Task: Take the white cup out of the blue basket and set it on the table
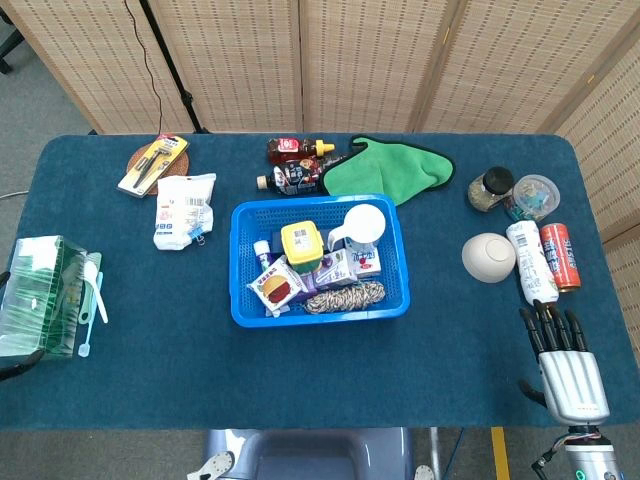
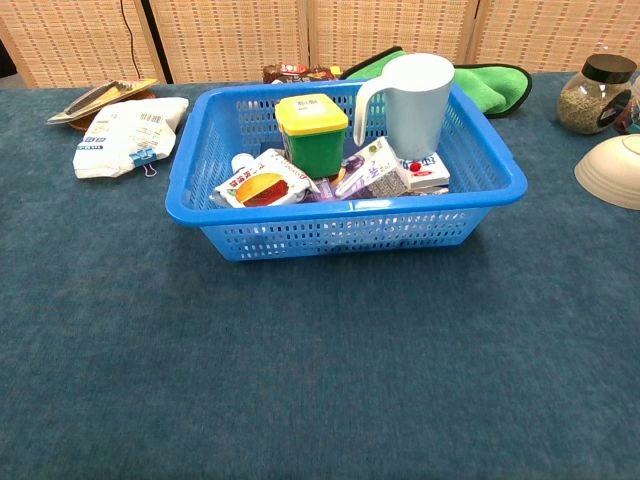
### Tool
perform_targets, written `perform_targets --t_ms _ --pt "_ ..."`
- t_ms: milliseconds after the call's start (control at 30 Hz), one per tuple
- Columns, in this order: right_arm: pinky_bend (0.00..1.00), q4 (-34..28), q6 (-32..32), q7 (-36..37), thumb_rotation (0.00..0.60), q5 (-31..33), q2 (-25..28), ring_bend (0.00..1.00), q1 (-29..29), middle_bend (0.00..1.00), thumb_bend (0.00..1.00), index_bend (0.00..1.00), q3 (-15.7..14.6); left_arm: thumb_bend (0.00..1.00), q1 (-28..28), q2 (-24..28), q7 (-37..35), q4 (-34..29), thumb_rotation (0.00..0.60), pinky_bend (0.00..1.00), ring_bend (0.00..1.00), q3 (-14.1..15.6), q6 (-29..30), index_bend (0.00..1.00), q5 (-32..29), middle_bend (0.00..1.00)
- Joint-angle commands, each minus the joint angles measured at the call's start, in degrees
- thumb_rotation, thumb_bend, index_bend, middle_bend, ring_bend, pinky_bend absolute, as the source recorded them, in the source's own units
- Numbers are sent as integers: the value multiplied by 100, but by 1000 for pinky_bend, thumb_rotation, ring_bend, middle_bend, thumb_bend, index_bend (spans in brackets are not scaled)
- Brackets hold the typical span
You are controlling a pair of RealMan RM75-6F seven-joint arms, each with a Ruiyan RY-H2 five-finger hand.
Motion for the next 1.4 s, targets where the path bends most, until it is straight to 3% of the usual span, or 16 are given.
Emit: perform_targets --t_ms 33,300,567,733,1067,1233,1400 --pt "0 3 -4 -6 600 2 -5 0 2 0 0 0 -1 0 -2 4 -12 1 600 0 0 2 -8 0 3 0" --pt "0 -4 -55 -23 600 -35 -33 0 59 0 0 0 11 0 11 19 -64 9 600 0 0 -1 -3 0 -13 0" --pt "0 -530 -489 -123 600 29 225 0 516 0 0 0 335 0 16 9 -51 -4 600 0 0 -9 13 0 -12 0" --pt "0 -1106 -913 -60 600 280 401 0 944 0 0 0 687 0 -28 -20 71 -21 600 0 0 -12 -69 0 -46 0" --pt "0 -1486 -1927 -312 600 1151 2 0 2155 0 0 0 1546 0 -163 -67 295 -86 600 0 0 -90 -290 0 -285 0" --pt "0 -1216 -2504 -728 600 2030 -438 0 2982 0 0 0 2016 0 -249 -75 396 -107 600 0 0 -145 -433 0 -463 0" --pt "0 -852 -2776 -1096 600 2749 -828 0 3604 0 0 0 2256 0 -285 -82 451 -124 600 0 0 -186 -486 0 -599 0"
